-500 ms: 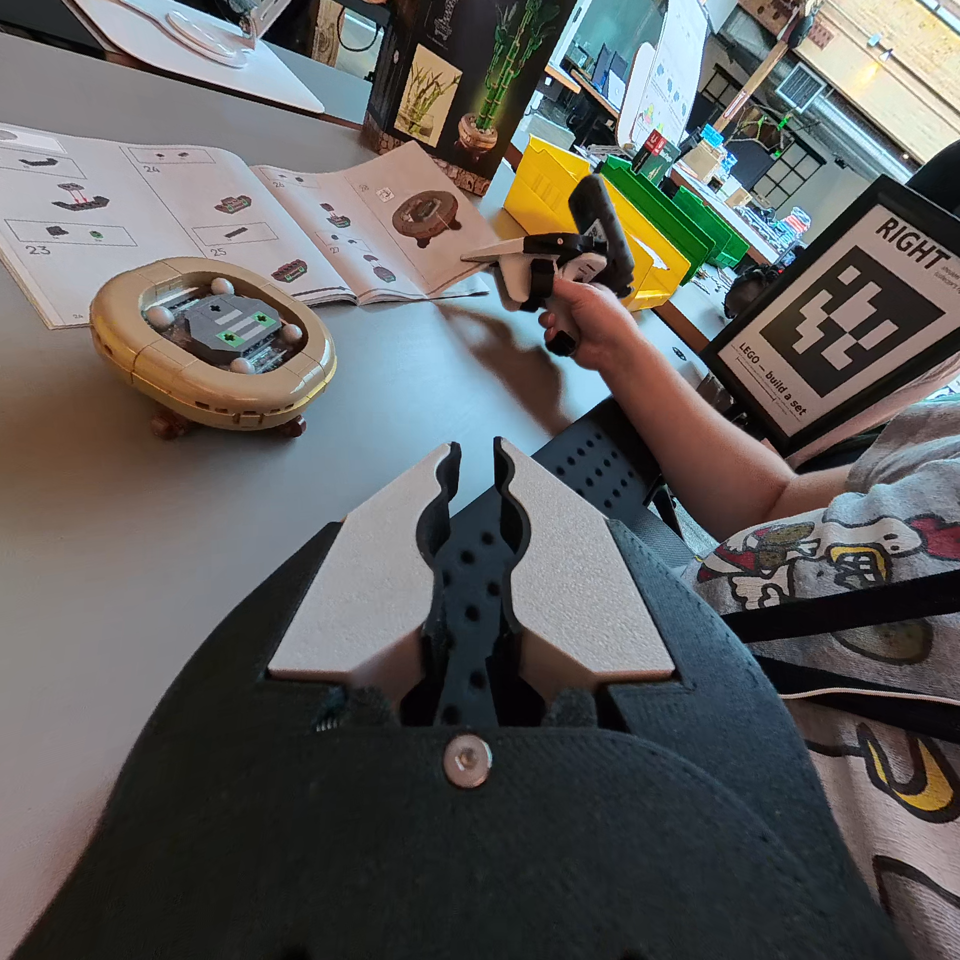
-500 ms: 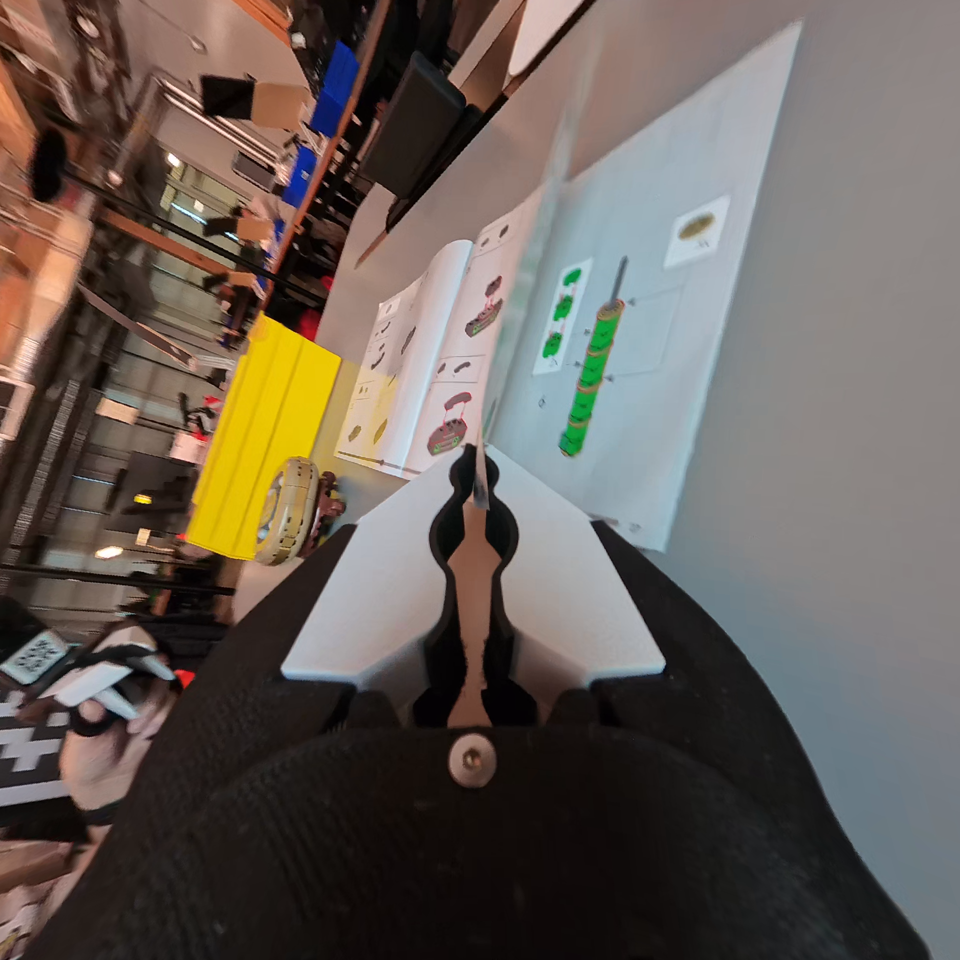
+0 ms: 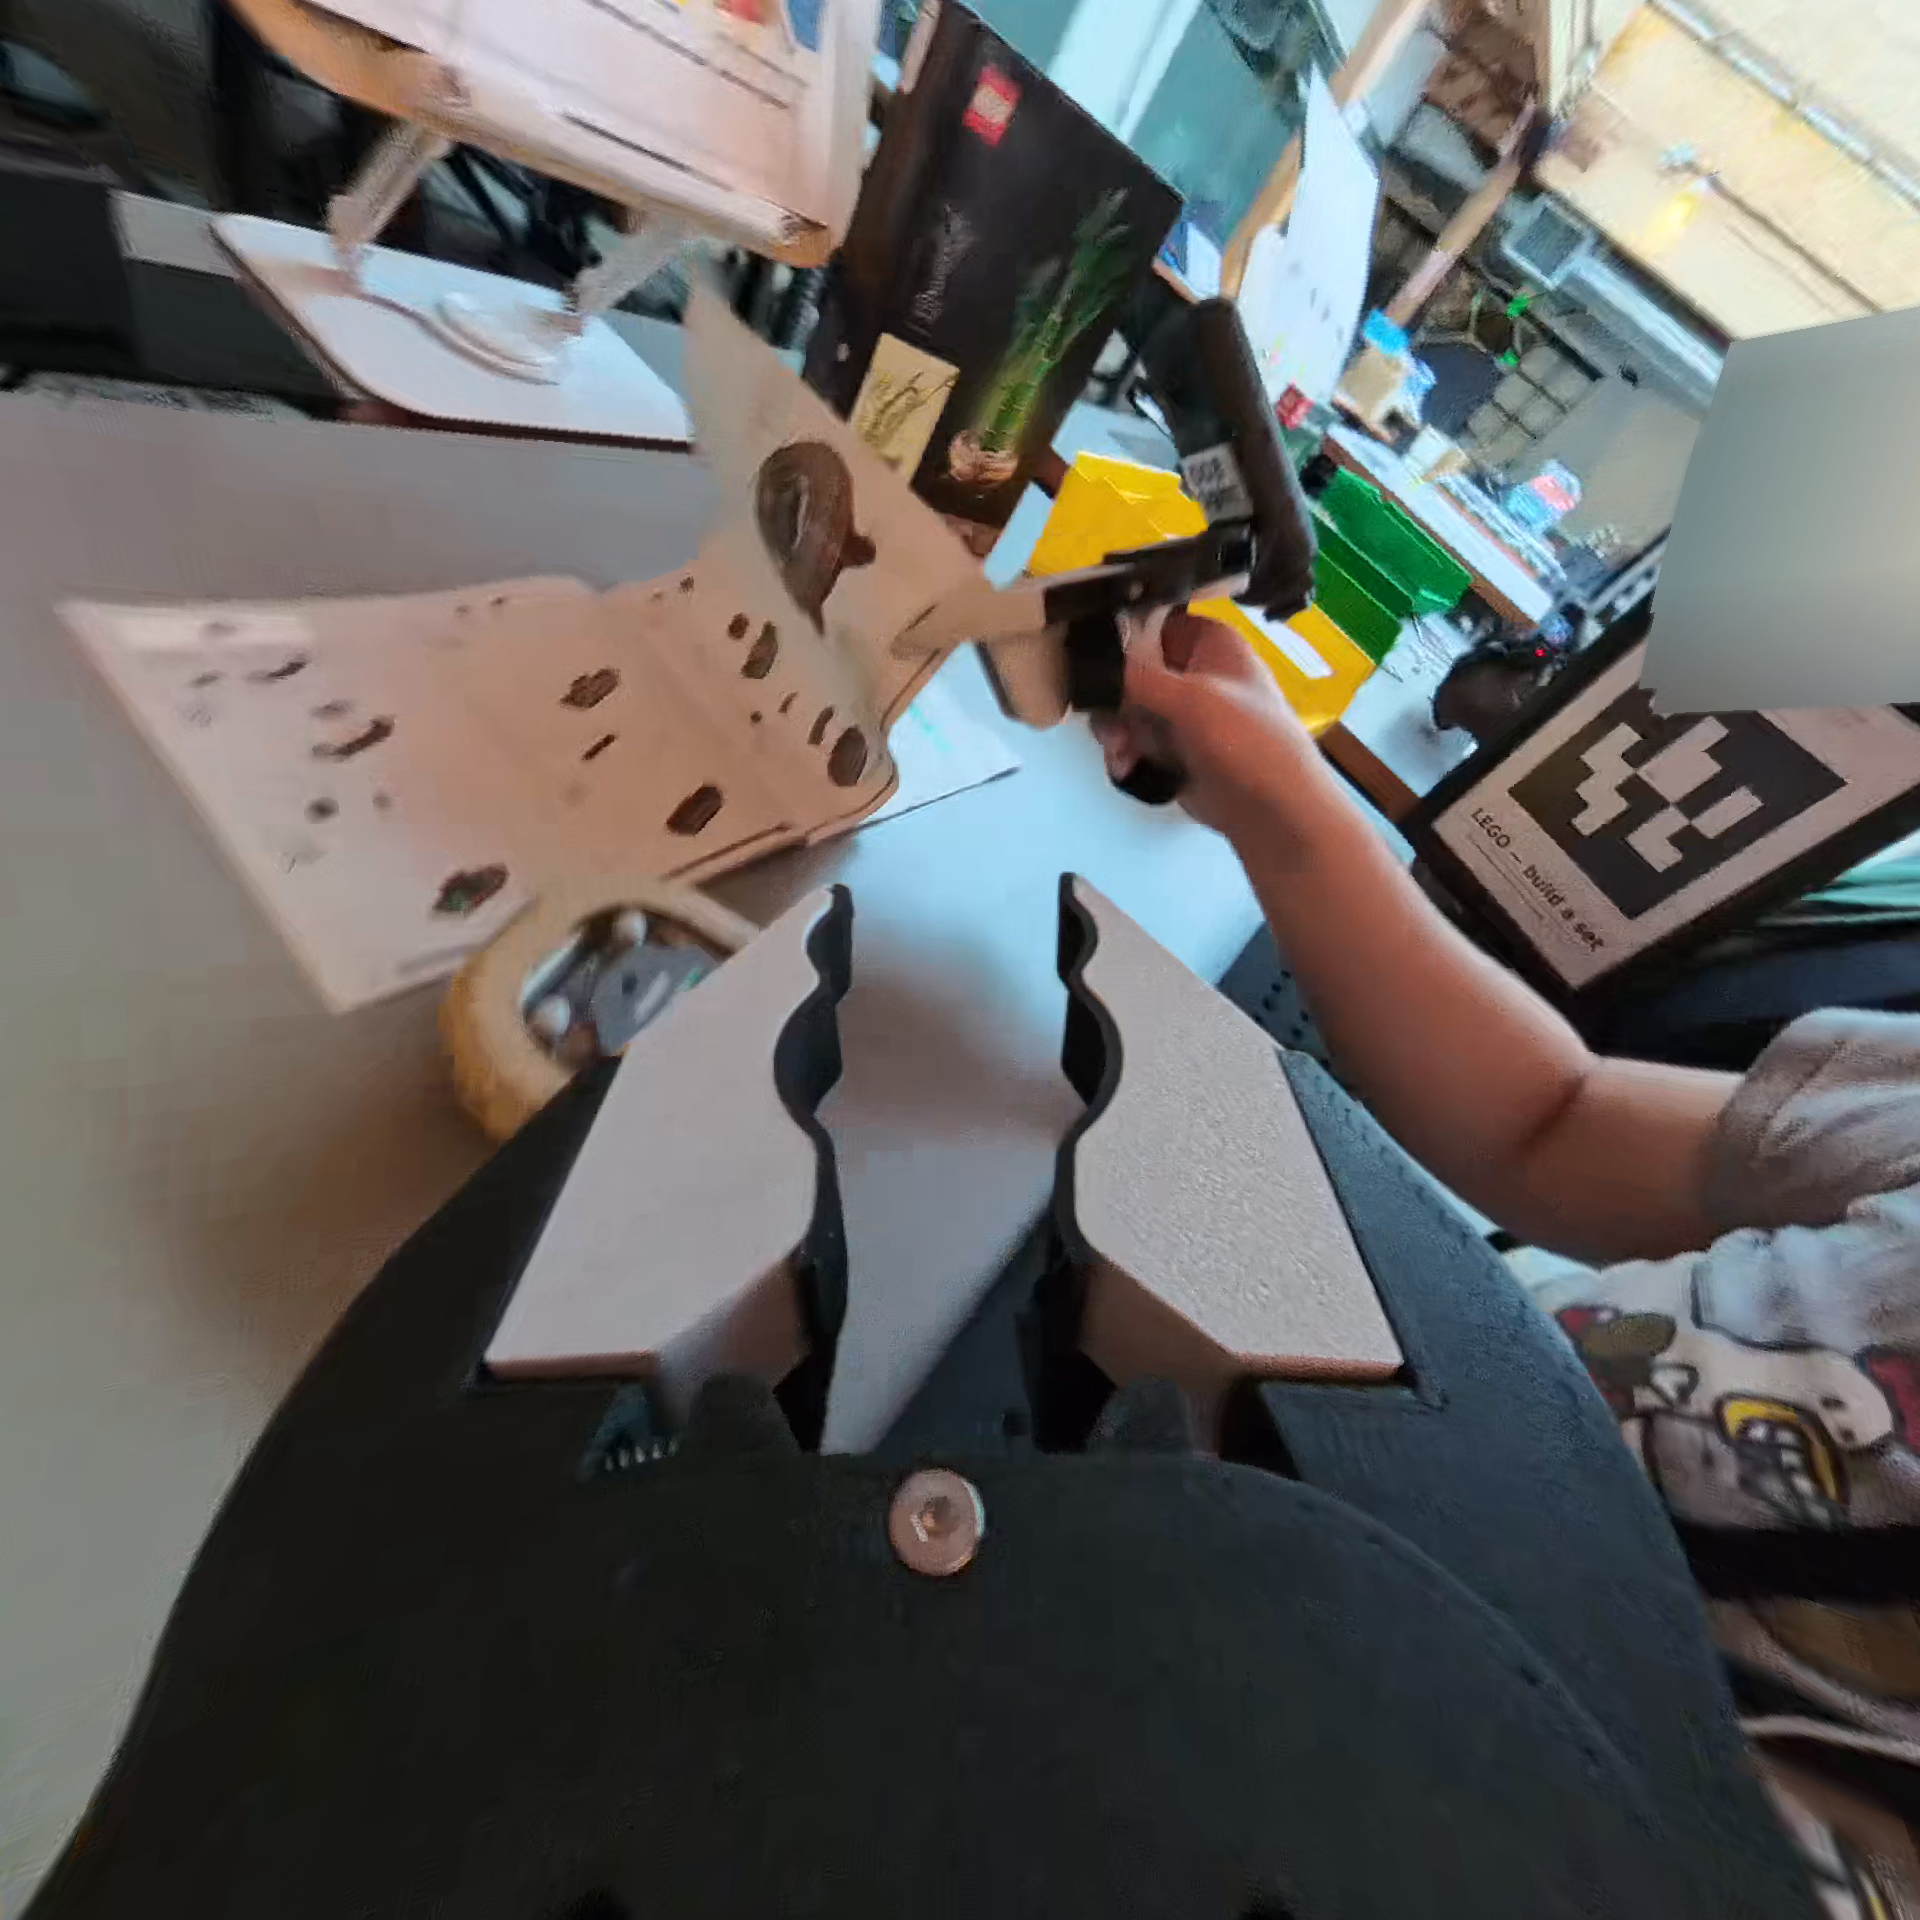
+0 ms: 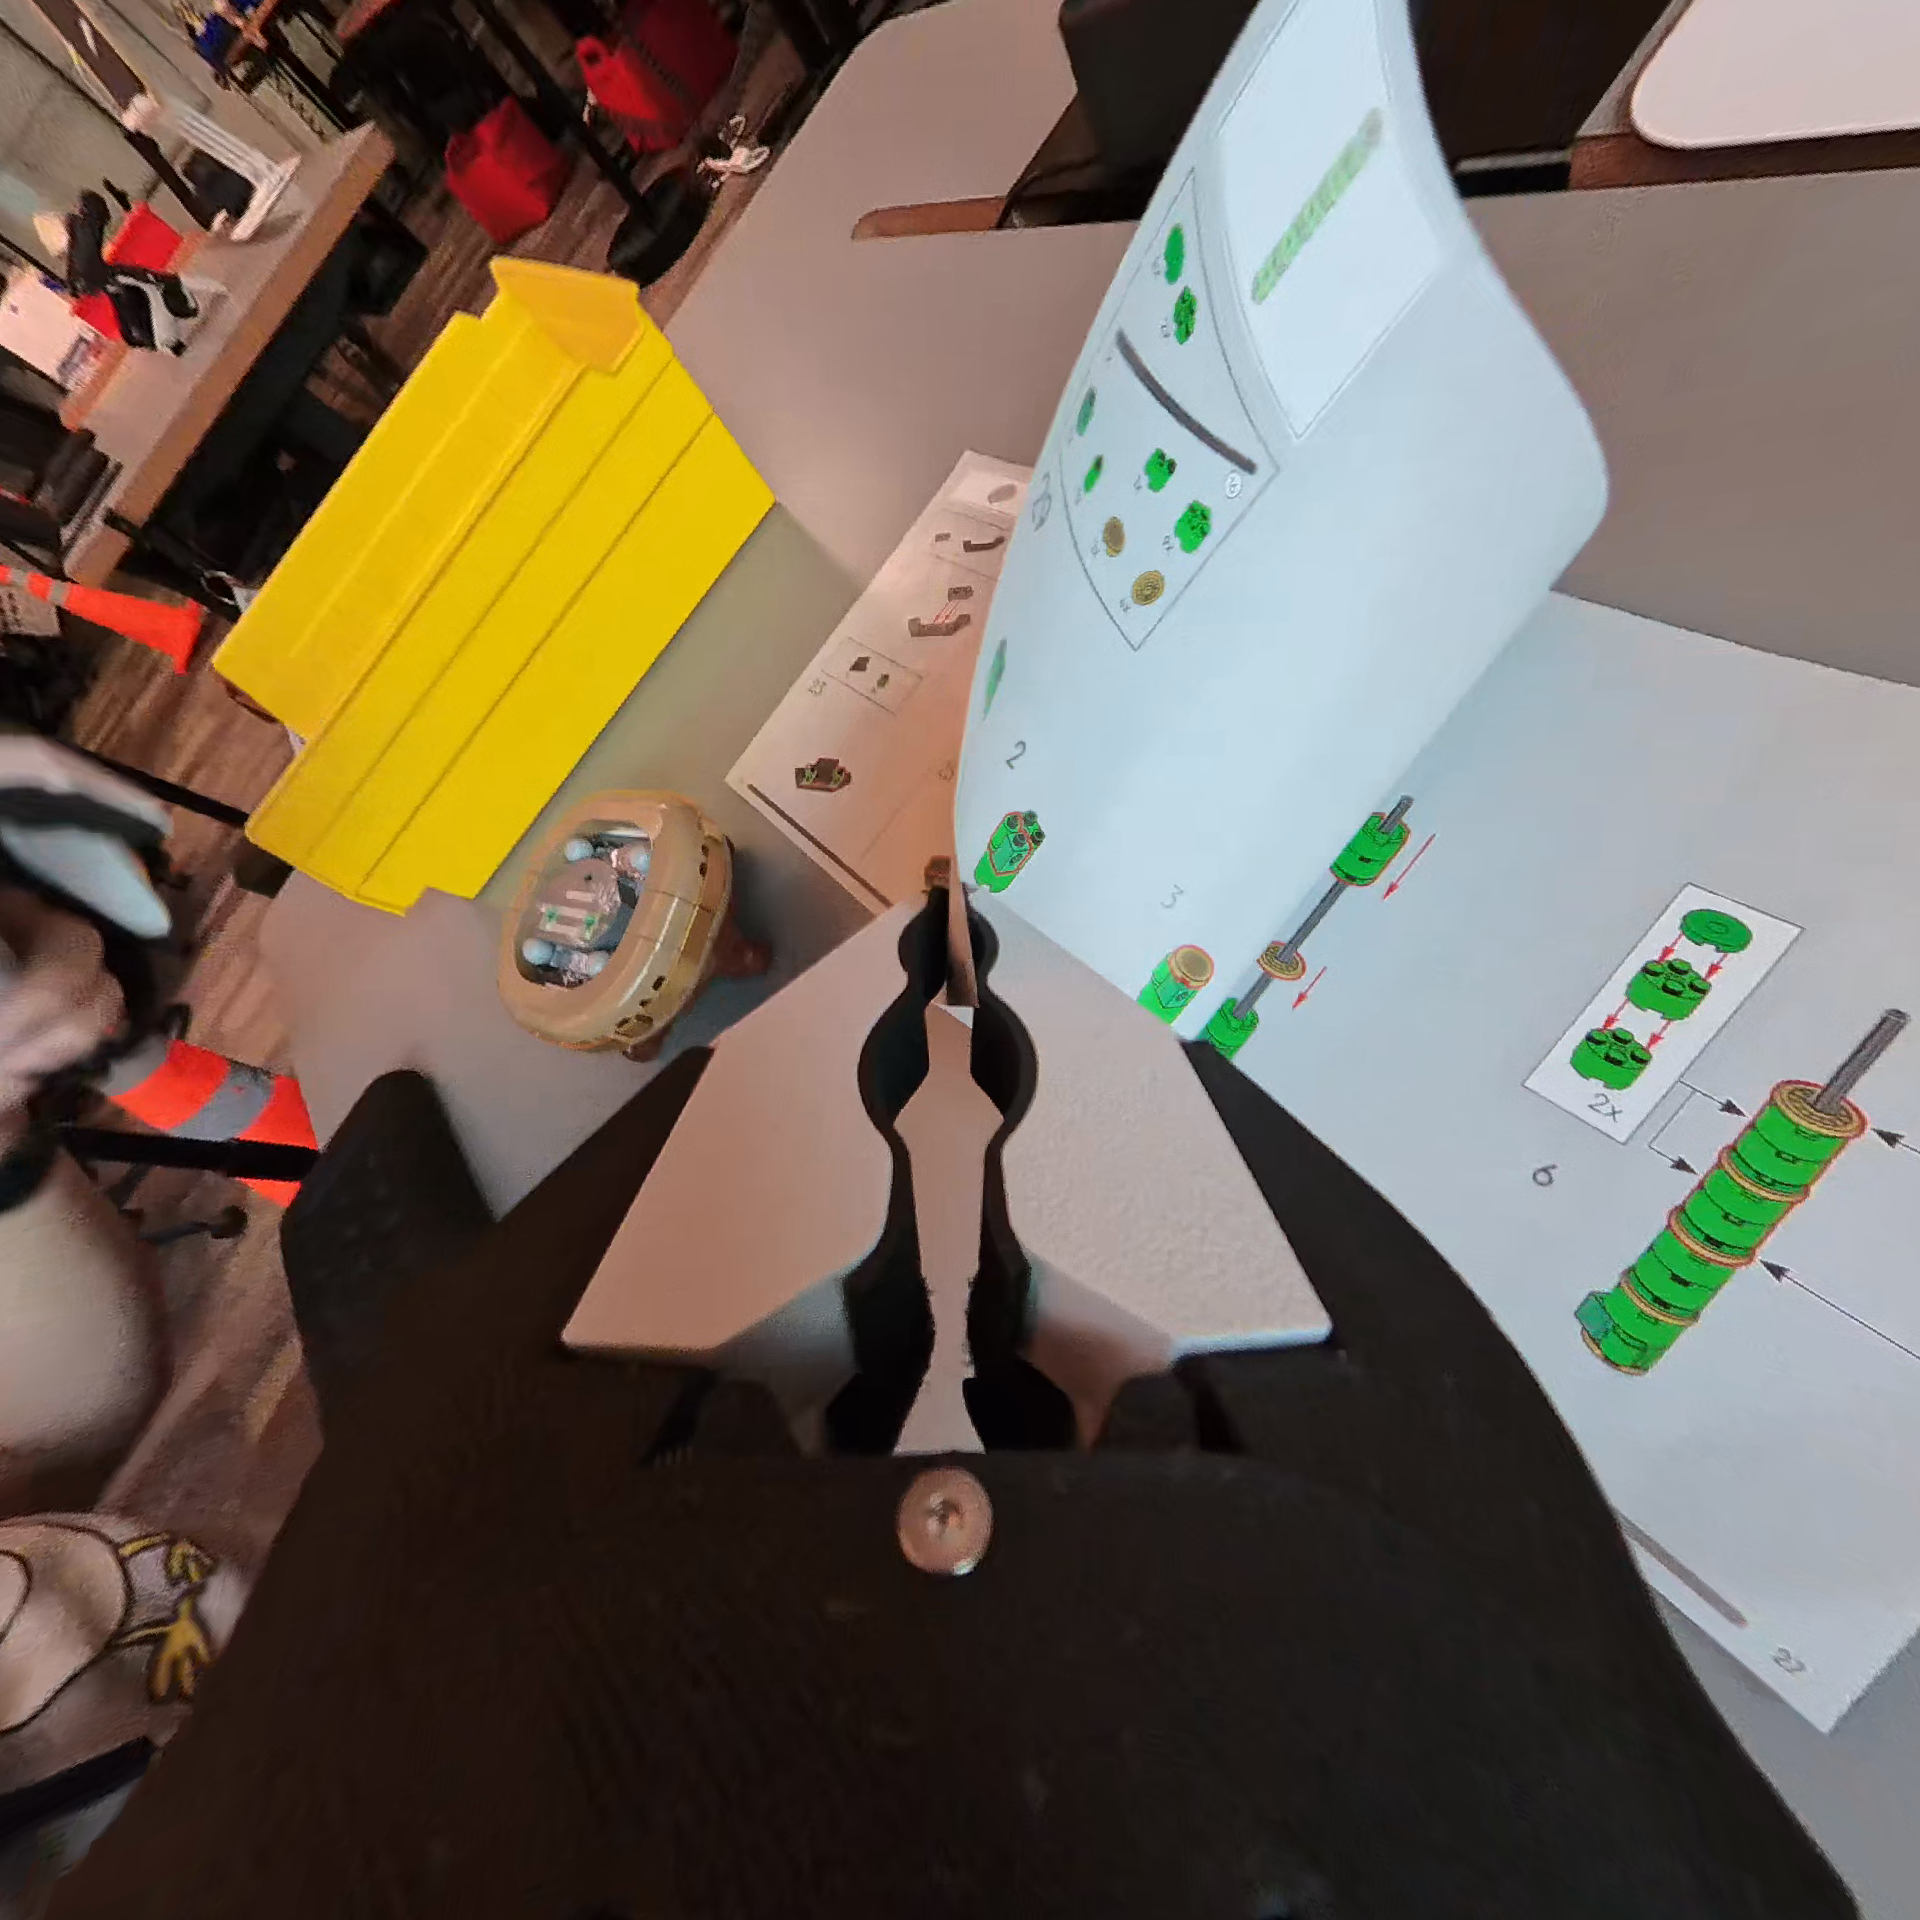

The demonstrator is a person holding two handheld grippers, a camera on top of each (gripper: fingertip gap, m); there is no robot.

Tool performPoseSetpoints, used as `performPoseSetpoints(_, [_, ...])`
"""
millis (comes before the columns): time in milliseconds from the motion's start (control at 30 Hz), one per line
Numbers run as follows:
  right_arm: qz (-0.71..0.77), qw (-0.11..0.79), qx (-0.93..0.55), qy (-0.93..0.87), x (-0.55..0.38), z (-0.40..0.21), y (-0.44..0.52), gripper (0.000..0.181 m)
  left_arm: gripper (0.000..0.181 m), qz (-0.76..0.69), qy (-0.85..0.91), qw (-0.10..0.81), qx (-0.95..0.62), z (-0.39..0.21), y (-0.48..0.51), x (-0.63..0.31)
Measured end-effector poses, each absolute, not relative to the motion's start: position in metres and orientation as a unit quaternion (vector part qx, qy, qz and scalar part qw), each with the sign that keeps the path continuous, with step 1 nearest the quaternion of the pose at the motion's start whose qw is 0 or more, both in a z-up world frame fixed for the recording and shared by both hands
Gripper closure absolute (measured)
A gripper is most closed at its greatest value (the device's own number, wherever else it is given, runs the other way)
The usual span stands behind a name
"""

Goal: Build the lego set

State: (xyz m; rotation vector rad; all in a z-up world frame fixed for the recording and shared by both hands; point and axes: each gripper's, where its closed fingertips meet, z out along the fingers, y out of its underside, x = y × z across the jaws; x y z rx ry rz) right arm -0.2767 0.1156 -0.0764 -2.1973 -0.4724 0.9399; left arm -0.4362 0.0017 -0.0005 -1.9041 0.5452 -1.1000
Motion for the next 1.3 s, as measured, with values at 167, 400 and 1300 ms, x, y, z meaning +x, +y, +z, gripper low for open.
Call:
performPoseSetpoints(167, [0.372,0.396,-0.806,-0.236,-0.267,-0.069,0.096,0.181,0.135,-0.451,0.226,0.396,-0.768,0.015,0.075,-0.37])
performPoseSetpoints(400, [0.272,0.459,-0.781,-0.323,-0.243,-0.084,0.094,0.181,0.087,-0.469,0.186,0.241,-0.829,-0.023,0.144,-0.279])
performPoseSetpoints(1300, [0.171,0.459,-0.741,-0.461,-0.309,-0.119,0.064,0.143,0.181,-0.509,0.143,0.126,-0.84,-0.087,0.146,-0.324])
